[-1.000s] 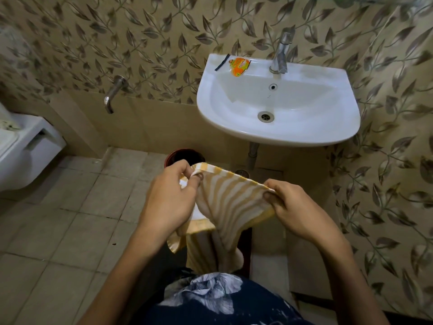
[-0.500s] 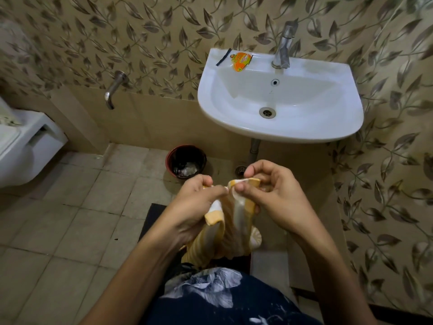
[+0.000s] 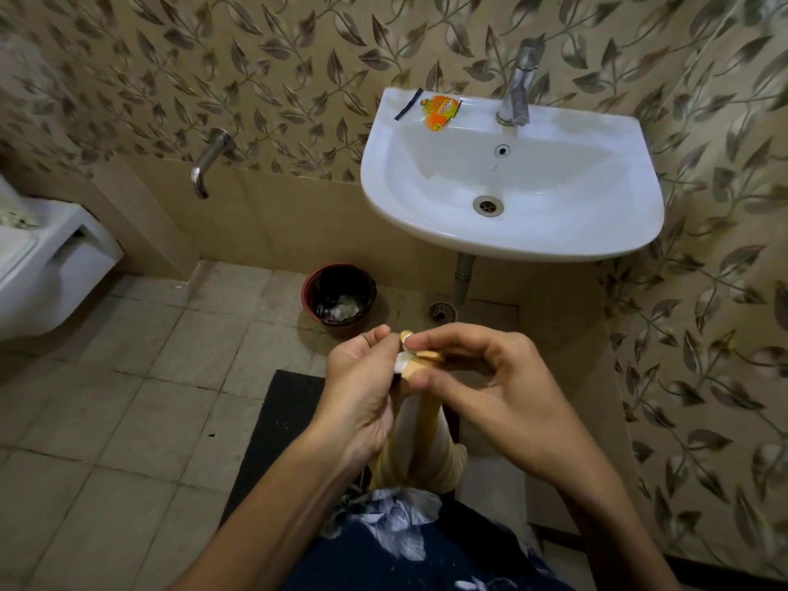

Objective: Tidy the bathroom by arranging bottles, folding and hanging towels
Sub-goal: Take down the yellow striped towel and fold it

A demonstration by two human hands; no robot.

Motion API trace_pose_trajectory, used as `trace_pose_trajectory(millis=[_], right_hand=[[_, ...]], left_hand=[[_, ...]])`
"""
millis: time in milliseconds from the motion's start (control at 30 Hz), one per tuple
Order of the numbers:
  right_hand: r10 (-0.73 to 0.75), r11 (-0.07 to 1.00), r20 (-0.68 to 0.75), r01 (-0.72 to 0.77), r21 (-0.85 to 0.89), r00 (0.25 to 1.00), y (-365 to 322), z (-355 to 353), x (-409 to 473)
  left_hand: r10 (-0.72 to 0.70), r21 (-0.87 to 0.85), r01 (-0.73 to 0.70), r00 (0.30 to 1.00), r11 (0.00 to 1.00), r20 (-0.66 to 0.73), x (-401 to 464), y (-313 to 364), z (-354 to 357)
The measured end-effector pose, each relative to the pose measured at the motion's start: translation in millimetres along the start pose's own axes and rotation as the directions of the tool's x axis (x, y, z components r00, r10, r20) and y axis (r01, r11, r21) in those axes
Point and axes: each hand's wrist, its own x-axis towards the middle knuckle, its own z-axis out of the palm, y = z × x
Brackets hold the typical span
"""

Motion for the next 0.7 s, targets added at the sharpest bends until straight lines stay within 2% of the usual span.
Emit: trace_pose_trajectory(millis=[133, 300, 400, 467, 500, 533, 567, 600, 633, 667, 700], right_hand=[[-0.044, 0.991, -0.009, 0.043, -0.123, 0.999, 3.9, -0.8, -2.4], [-0.037, 0.988, -0.016, 0.034, -0.152, 0.999, 9.7, 0.7, -4.9], [-0.010, 0.989, -0.080, -0.002, -0.146, 0.997, 12.3, -0.1, -4.0], [-0.012, 0.987, -0.113, -0.006, -0.159, 0.994, 13.3, -3.6, -3.7], [-0.016, 0.986, -0.122, -0.005, -0.165, 0.992, 13.8, -5.8, -4.1], [-0.016, 0.986, -0.129, -0.006, -0.165, 0.992, 14.7, -8.2, -4.5], [-0.010, 0.988, -0.132, -0.011, -0.157, 0.991, 16.0, -10.3, -4.9], [-0.005, 0.988, -0.136, -0.016, -0.151, 0.991, 17.5, -11.9, -5.2], [-0.003, 0.988, -0.144, -0.019, -0.154, 0.990, 18.9, -13.2, -5.5], [-0.008, 0.986, -0.151, -0.017, -0.163, 0.989, 20.0, -14.2, -5.7], [-0.015, 0.985, -0.154, -0.012, -0.170, 0.988, 20.3, -15.2, -6.0]], left_hand=[[0.025, 0.031, -0.023, 0.999, 0.999, -0.040, 1.8, -4.1, 3.5], [0.009, 0.074, -0.010, 1.000, 0.997, 0.025, -0.9, -7.3, 2.4], [-0.102, 0.213, 0.076, 0.988, 0.974, 0.114, -4.9, -11.5, -1.0], [-0.131, 0.394, 0.057, 0.978, 0.917, 0.163, -5.3, -12.3, -5.4], [-0.097, 0.531, -0.022, 0.976, 0.847, 0.195, -4.6, -12.0, -8.9], [-0.036, 0.686, -0.147, 0.969, 0.713, 0.245, -4.1, -11.3, -13.1], [0.043, 0.817, -0.292, 0.949, 0.496, 0.313, -2.6, -11.1, -17.7], [0.133, 0.885, -0.406, 0.914, 0.228, 0.384, -0.5, -11.2, -23.7], [0.205, 0.882, -0.471, 0.866, 0.032, 0.455, 0.9, -10.2, -28.4], [0.252, 0.839, -0.540, 0.806, -0.060, 0.536, 1.6, -8.6, -30.5], [0.279, 0.769, -0.634, 0.726, -0.082, 0.629, 2.8, -7.3, -31.9]])
